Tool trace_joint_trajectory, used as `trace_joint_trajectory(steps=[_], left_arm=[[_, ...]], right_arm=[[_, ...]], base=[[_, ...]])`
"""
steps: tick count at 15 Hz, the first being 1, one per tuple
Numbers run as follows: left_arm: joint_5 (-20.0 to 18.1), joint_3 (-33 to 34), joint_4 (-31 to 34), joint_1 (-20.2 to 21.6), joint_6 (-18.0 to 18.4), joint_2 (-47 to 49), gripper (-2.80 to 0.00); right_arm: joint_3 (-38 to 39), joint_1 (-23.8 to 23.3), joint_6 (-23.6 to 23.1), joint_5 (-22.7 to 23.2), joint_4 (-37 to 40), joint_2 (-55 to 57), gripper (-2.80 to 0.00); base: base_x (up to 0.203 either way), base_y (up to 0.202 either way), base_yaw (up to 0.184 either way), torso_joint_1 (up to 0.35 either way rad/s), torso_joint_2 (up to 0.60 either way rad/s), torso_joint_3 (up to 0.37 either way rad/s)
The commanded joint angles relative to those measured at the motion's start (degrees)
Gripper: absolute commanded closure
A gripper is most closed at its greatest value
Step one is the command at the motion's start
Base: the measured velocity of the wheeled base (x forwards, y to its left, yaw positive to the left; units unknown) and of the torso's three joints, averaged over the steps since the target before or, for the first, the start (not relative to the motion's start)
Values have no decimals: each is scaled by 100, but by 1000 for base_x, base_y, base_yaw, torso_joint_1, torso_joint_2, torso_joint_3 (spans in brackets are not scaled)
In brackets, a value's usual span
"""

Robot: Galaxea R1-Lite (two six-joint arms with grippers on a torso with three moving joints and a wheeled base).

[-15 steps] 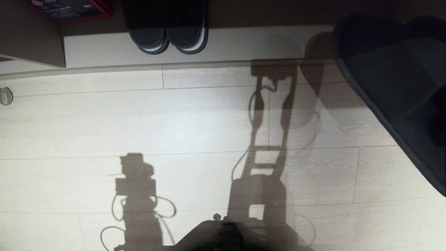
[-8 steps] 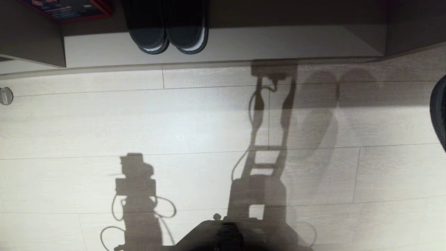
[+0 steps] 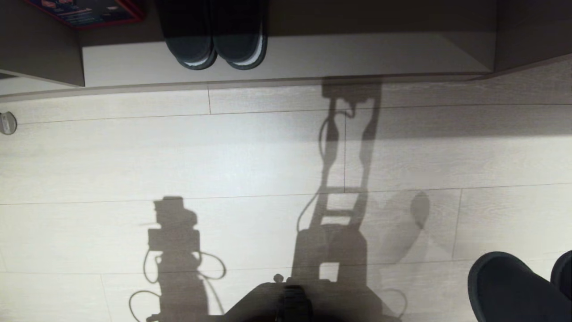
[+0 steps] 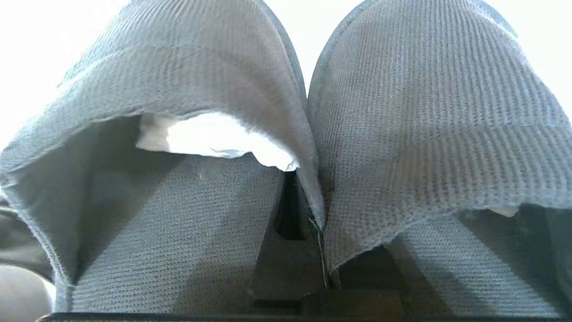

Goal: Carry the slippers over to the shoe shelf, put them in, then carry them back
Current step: Place the slippers on the floor

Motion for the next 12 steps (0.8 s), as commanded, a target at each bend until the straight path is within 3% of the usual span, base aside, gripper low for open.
trace_joint_trajectory(steps=[1,4,12], left_arm=[[1,0,-1,-5,-10,5,0],[1,0,-1,1,-16,5,0],[1,0,-1,0,-19,5,0]], right_arm=[[144,-7,13,-8,128,-143,0],[153,-7,49,-7,105,-143,0],[153,-7,357,-43,114,-161,0]], base=[[0,0,0,0,0,0],[0,0,0,3,0,48],[0,0,0,2,3,192]])
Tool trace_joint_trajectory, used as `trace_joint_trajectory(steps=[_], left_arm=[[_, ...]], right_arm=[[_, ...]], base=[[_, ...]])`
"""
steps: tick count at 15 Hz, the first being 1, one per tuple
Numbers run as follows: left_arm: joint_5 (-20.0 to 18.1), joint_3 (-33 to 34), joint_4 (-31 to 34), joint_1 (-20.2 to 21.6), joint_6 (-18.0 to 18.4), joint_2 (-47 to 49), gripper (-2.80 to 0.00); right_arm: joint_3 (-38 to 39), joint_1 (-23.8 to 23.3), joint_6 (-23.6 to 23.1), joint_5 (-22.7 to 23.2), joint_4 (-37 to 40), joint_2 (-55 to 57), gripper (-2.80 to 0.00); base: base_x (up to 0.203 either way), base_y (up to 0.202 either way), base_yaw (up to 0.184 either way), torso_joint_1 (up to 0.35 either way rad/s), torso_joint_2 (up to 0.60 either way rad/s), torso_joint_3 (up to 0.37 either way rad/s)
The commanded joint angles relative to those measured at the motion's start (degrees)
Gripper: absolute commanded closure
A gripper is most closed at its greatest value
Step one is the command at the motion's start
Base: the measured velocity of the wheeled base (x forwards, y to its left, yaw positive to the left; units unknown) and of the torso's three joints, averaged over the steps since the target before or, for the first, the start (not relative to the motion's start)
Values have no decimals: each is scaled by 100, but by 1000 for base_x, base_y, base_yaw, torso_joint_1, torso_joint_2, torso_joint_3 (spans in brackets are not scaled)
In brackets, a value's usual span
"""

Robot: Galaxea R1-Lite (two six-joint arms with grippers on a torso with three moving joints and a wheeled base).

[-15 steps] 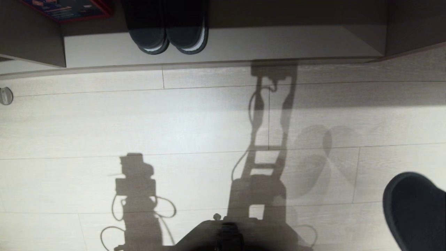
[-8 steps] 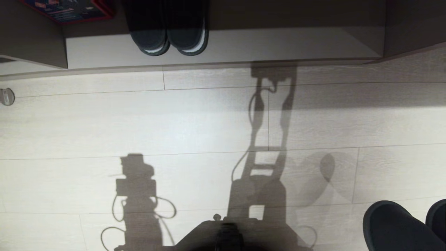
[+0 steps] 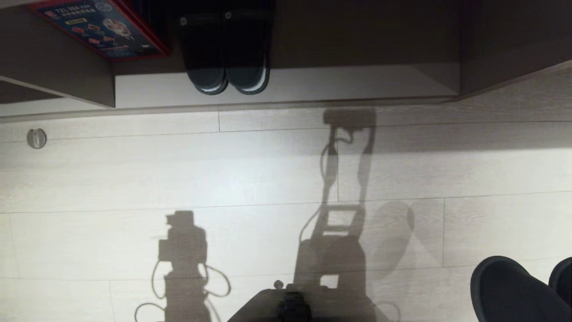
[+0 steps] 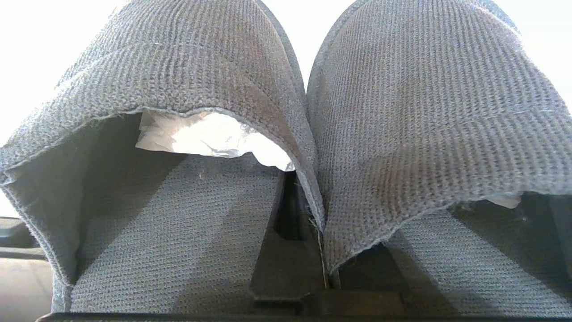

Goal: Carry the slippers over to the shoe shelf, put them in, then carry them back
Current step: Place the slippers on the floor

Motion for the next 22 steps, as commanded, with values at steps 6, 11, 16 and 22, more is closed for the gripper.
trace_joint_trajectory(steps=[6,11,16,22], left_arm=[[1,0,-4,0,-11,5,0],[1,0,-4,6,-13,5,0],[1,0,-4,8,-11,5,0],[1,0,-4,0,-19,5,0]], right_arm=[[9,2,-1,4,3,27,0],[9,2,-1,4,3,27,0],[9,2,-1,4,3,27,0],[9,2,-1,4,3,27,0]], base=[[0,0,0,4,3,204],[0,0,0,2,3,208],[0,0,0,2,2,204],[0,0,0,2,0,203]])
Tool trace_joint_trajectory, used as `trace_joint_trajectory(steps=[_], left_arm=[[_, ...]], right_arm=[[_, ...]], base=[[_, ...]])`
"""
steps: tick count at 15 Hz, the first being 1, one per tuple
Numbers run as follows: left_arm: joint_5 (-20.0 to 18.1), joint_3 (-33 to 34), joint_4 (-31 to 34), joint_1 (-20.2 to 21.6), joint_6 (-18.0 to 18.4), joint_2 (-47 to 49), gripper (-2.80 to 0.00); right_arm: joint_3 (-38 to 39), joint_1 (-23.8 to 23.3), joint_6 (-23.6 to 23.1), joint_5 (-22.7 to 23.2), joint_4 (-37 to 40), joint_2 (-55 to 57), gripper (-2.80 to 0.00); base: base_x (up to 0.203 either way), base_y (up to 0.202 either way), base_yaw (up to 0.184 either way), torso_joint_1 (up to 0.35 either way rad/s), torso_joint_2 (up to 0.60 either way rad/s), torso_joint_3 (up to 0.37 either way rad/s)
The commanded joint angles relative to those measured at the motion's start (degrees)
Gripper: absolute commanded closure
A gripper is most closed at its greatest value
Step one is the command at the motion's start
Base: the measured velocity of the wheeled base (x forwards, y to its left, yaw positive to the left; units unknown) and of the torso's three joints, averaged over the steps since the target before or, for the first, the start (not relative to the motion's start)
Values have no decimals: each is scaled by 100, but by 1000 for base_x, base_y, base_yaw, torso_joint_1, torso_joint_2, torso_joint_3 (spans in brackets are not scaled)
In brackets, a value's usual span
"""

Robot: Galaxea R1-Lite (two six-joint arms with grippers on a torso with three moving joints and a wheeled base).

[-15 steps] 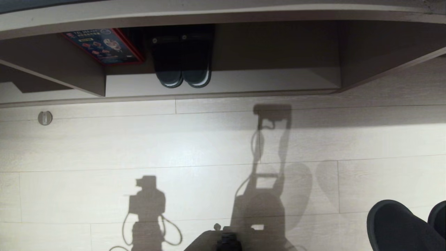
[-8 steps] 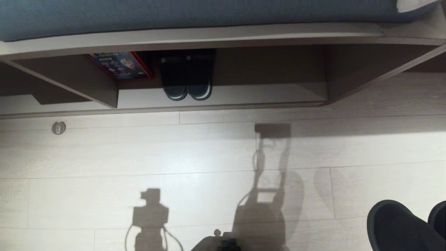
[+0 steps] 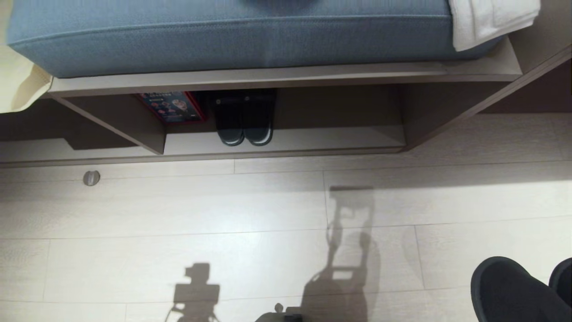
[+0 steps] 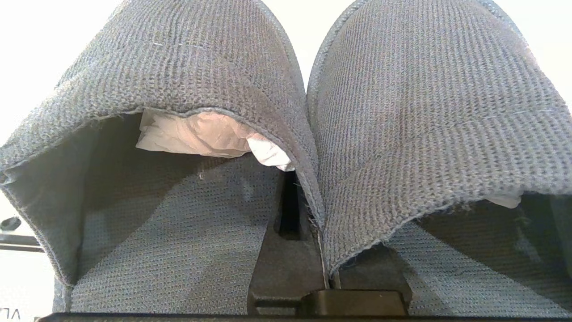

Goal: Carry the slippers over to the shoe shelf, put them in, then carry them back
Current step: Place the slippers on the floor

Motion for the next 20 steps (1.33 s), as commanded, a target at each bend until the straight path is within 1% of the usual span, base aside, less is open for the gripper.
trace_joint_trajectory(steps=[1,20], left_arm=[[3,9,-4,-2,-1,5,0],[3,4,-4,-2,13,5,0]], right_arm=[[9,2,-3,3,-5,22,0],[9,2,-3,3,-5,22,0]], base=[[0,0,0,2,-2,199],[0,0,0,3,2,201]])
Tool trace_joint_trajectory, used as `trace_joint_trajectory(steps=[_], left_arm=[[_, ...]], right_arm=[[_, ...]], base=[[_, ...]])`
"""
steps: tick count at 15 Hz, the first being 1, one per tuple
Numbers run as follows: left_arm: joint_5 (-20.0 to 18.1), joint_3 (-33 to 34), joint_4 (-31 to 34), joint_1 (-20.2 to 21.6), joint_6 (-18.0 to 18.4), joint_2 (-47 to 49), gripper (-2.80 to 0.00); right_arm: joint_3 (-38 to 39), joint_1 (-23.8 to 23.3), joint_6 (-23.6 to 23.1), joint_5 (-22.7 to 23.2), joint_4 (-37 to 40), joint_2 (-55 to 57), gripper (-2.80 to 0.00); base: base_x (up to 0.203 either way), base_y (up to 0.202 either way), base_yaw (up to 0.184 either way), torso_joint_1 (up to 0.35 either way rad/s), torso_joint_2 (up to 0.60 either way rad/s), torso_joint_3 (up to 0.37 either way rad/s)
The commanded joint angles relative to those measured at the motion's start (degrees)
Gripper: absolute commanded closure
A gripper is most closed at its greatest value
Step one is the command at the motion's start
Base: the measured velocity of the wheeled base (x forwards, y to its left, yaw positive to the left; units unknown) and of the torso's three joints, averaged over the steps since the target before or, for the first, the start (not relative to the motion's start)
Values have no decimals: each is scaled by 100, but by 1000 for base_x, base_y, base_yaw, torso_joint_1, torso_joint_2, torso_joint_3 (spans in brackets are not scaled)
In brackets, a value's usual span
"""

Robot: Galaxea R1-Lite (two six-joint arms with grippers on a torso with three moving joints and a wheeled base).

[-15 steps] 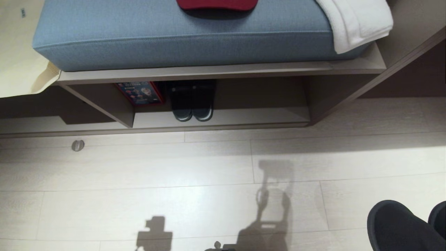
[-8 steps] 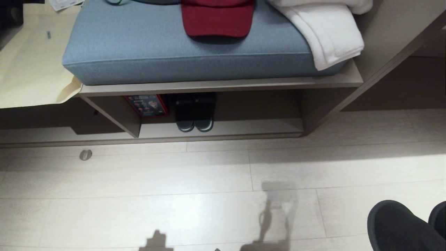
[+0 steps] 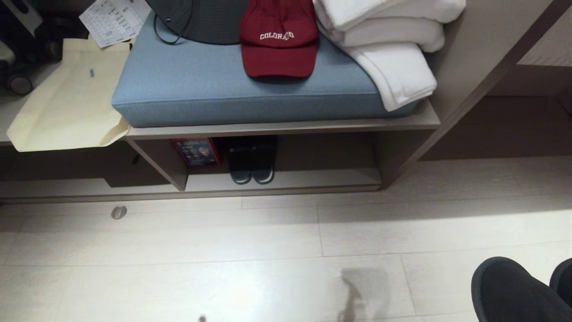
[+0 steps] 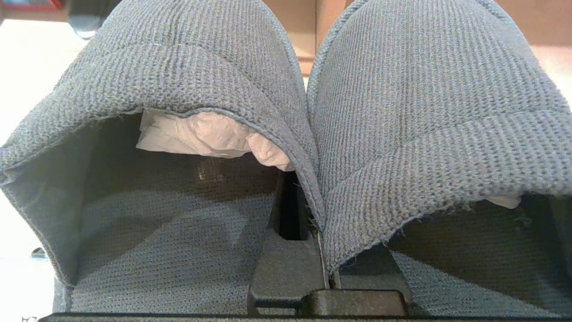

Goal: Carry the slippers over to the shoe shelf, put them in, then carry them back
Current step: Place the slippers on the floor

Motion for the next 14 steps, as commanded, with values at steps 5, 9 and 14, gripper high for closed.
trace_joint_trajectory(steps=[5,9,14], left_arm=[[-1,9,-1,8,2,5,0],[-1,0,-1,-1,2,5,0],[-1,9,-1,3,2,5,0]], right_arm=[[9,2,-4,0,-5,11,0],[9,2,-4,0,-5,11,0],[9,2,-4,0,-5,11,0]], base=[[0,0,0,2,1,201],[0,0,0,4,4,204],[0,0,0,1,1,199]])
